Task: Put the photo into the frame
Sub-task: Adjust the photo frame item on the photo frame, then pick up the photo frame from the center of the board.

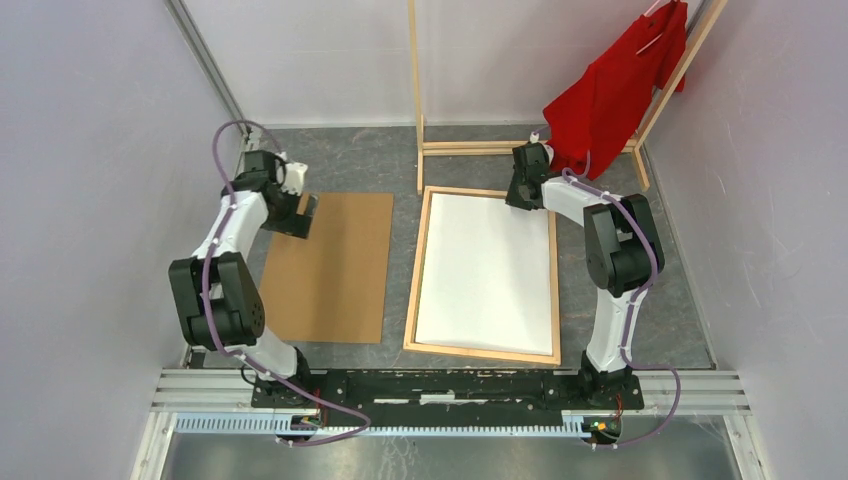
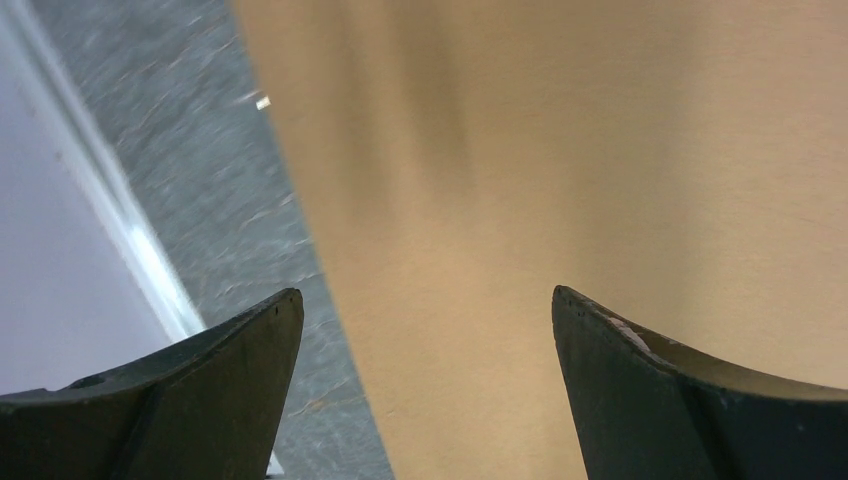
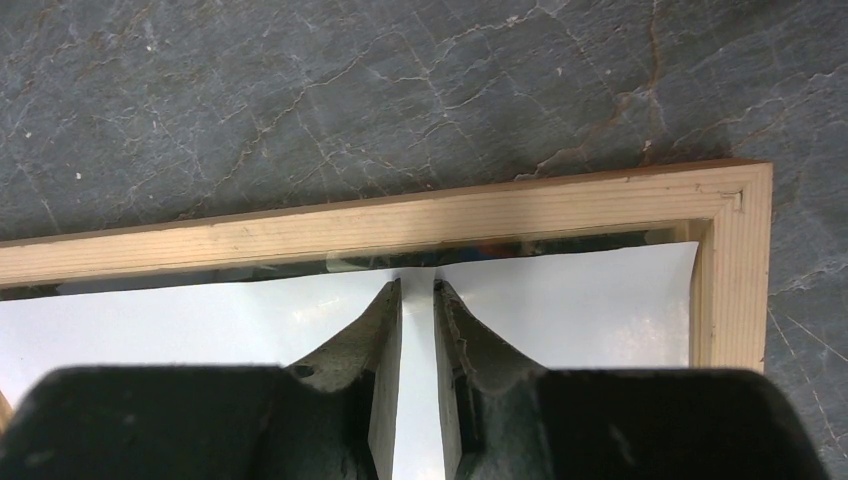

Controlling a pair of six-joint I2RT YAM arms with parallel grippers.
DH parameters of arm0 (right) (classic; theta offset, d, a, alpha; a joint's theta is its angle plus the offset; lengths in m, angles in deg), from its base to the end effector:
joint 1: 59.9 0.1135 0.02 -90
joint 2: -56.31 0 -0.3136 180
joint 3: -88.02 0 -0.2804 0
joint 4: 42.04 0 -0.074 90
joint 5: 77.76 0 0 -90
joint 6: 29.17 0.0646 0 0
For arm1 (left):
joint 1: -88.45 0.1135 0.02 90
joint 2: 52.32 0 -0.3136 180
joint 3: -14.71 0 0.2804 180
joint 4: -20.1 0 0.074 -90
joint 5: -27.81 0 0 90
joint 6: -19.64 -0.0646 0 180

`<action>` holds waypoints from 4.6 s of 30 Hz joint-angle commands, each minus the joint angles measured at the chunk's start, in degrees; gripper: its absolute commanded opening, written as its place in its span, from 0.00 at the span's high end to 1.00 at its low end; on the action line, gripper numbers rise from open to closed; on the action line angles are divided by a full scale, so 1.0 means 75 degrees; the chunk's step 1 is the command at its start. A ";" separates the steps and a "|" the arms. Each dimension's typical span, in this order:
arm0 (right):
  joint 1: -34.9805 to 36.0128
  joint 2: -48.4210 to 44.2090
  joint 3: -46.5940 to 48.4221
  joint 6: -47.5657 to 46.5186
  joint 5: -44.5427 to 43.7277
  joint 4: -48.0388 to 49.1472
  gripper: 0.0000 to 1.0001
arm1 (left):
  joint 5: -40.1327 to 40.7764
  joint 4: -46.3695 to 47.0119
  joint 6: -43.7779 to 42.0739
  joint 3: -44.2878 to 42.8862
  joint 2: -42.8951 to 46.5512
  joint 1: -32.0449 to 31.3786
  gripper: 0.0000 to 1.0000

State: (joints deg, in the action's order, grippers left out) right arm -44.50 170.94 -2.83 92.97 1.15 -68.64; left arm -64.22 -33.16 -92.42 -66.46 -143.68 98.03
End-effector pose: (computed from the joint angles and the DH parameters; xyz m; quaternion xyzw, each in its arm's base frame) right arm 0.4740 0.1177 0.1696 0.1681 0.9267 0.0467 0.3328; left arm 0.3606 0.0585 0.2535 0.1098 0.9669 0.0460 0.2256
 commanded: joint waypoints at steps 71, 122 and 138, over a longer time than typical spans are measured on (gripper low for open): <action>0.0639 0.1047 0.0797 -0.0384 0.0825 -0.0694 0.80 | 0.1031 0.0664 0.1225 -0.7213 -0.5927 -0.5527 0.00; -0.1202 -0.2321 -0.3310 -0.0299 0.1418 0.0126 0.07 | -0.0137 0.0718 0.1487 -0.2755 -0.3792 -0.5415 0.10; -0.1722 -0.3887 -0.4880 -0.0356 0.2942 0.0244 0.05 | -0.1997 -0.0513 0.1347 -0.3937 -0.3495 -0.4589 0.29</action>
State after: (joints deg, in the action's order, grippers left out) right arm -55.36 143.18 -37.08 90.98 22.28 -63.06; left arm -73.33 -32.83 -82.72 -89.72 -172.37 59.79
